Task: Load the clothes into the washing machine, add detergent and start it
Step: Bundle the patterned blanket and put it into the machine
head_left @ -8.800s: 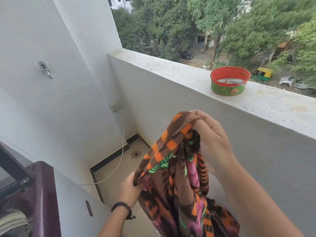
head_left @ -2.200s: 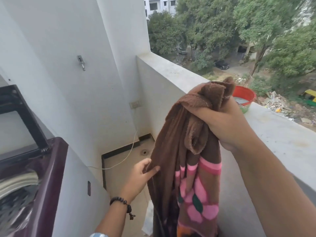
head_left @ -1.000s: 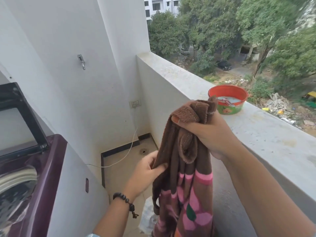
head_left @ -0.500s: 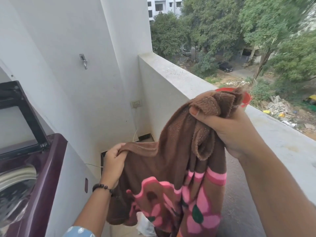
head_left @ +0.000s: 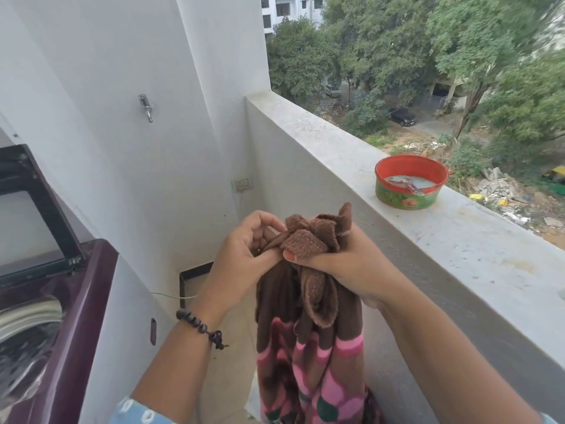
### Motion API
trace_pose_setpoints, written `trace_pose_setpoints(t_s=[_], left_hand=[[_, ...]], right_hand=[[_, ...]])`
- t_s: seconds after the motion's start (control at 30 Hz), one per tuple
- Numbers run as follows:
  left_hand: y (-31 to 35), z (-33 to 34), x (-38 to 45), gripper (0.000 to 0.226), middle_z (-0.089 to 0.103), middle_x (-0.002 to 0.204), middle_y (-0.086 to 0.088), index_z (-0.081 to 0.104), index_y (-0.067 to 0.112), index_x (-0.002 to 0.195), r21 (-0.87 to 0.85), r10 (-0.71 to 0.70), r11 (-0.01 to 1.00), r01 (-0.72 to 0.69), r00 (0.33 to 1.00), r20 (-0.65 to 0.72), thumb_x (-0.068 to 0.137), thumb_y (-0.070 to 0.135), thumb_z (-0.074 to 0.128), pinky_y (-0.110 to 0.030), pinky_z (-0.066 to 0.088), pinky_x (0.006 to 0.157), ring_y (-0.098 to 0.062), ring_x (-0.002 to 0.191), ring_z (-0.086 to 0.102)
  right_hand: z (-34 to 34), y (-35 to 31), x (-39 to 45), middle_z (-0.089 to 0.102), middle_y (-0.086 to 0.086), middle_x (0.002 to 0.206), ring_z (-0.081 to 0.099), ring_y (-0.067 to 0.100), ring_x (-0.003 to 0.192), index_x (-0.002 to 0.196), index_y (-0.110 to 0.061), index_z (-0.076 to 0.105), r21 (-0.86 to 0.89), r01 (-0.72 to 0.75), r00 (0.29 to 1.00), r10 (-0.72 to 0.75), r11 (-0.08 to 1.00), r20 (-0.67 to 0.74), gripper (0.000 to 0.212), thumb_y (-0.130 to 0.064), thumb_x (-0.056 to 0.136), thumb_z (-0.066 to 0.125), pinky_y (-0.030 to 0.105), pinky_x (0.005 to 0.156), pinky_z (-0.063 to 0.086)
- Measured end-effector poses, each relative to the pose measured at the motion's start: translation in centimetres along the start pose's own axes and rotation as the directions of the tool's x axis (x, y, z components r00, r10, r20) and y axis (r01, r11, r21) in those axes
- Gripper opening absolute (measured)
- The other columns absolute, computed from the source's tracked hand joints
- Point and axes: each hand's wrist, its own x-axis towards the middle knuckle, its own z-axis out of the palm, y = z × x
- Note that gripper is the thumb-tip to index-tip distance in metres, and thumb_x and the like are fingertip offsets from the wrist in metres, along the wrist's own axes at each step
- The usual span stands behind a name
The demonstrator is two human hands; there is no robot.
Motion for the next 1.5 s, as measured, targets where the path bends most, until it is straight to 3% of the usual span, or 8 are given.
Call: trace_pose_setpoints(t_s=[0.23,0.43,0.6,0.77,0.93,1.03,1.27,1.5], left_hand=[[-8.0,-0.5,-3.0,0.015,0.073,0.096,-0.004,0.068,0.027,0.101,0.168,-0.323,0.938,0.303,0.94,0.112,0.088,0.033,0.063,-0.053,0.057,0.081,-0.025,0.09,0.071],[-11.6,-1.6,-5.2,0.011,0.072,0.097,-0.013,0.068,0.016,0.099,0.087,-0.467,0.871,0.483,0.871,-0.155,0.096,0.013,0.057,-0.034,0.057,0.076,-0.033,0.095,0.068],[-7.1,-1.5,-3.2,0.021,0.073,0.091,-0.009,0.067,0.017,0.099,-0.159,-0.445,0.895,0.417,0.861,-0.247,0.099,0.006,0.049,-0.029,0.058,0.065,-0.02,0.081,0.07],[-1.4,0.8,0.3,0.019,0.072,0.095,0.009,0.064,0.011,0.102,-0.134,-0.182,0.977,0.164,0.974,-0.135,0.088,-0.001,0.062,-0.016,0.055,0.073,0.0,0.087,0.067],[2.1,3.7,1.8,0.049,0.068,0.121,-0.004,0.052,0.014,0.127,-0.687,-0.128,0.702,0.188,0.982,0.138,0.079,0.015,0.064,-0.027,0.054,0.09,-0.018,0.113,0.064],[2.6,4.4,2.0,0.052,0.066,0.123,-0.008,0.047,0.006,0.137,-0.636,-0.107,0.74,0.219,0.972,0.21,0.088,0.015,0.062,-0.025,0.051,0.093,-0.018,0.116,0.063],[2.4,3.9,1.5,0.03,0.074,0.088,-0.006,0.064,-0.002,0.101,-0.432,-0.131,0.877,0.208,0.971,0.202,0.073,0.007,0.071,-0.023,0.055,0.072,-0.015,0.082,0.07],[2.8,1.6,2.1,0.024,0.073,0.088,-0.017,0.065,0.0,0.1,-0.545,-0.196,0.832,0.107,0.975,-0.108,0.079,-0.011,0.064,-0.037,0.06,0.071,-0.031,0.081,0.071]], right_hand=[[-1.6,-1.6,0.2,0.074,-0.004,0.08,0.071,0.008,0.08,0.089,-0.014,0.07,0.105,0.086,0.989,-0.072,0.991,-0.129,0.026,0.002,0.07,0.077,0.02,0.073,0.056],[-4.2,-4.0,-0.2,0.073,0.001,0.079,0.07,0.016,0.079,0.083,-0.013,0.069,0.13,0.211,0.963,-0.184,0.969,-0.196,0.025,-0.009,0.059,0.075,0.029,0.075,0.059],[-5.4,-3.6,0.2,0.072,0.001,0.083,0.07,0.016,0.083,0.086,-0.012,0.068,0.072,0.2,0.97,-0.187,0.977,-0.159,0.026,-0.01,0.061,0.075,0.029,0.077,0.058],[-3.5,-1.6,1.0,0.071,0.006,0.093,0.069,0.013,0.089,0.093,-0.009,0.068,-0.04,0.168,0.986,-0.168,0.985,0.018,0.03,-0.012,0.065,0.078,0.027,0.084,0.057],[-1.9,0.1,2.3,0.066,0.004,0.1,0.065,0.014,0.097,0.103,-0.001,0.06,-0.076,0.277,0.958,-0.282,0.958,-0.058,0.052,-0.036,0.069,0.079,0.035,0.092,0.053],[-1.9,0.7,2.7,0.056,-0.002,0.124,0.056,0.012,0.119,0.115,-0.014,0.06,-0.217,0.307,0.936,-0.336,0.927,-0.11,0.062,-0.059,0.072,0.067,0.042,0.104,0.045],[-1.3,1.5,3.2,0.04,-0.005,0.147,0.028,0.013,0.142,0.138,-0.04,0.036,-0.362,0.231,0.938,-0.306,0.903,-0.165,0.087,-0.093,0.07,0.026,0.048,0.118,0.022],[-1.5,3.0,2.0,0.01,-0.021,0.16,0.009,-0.006,0.145,0.149,-0.05,-0.004,-0.236,0.158,0.986,-0.164,0.959,-0.005,0.117,-0.093,0.056,0.051,0.038,0.119,0.017]])
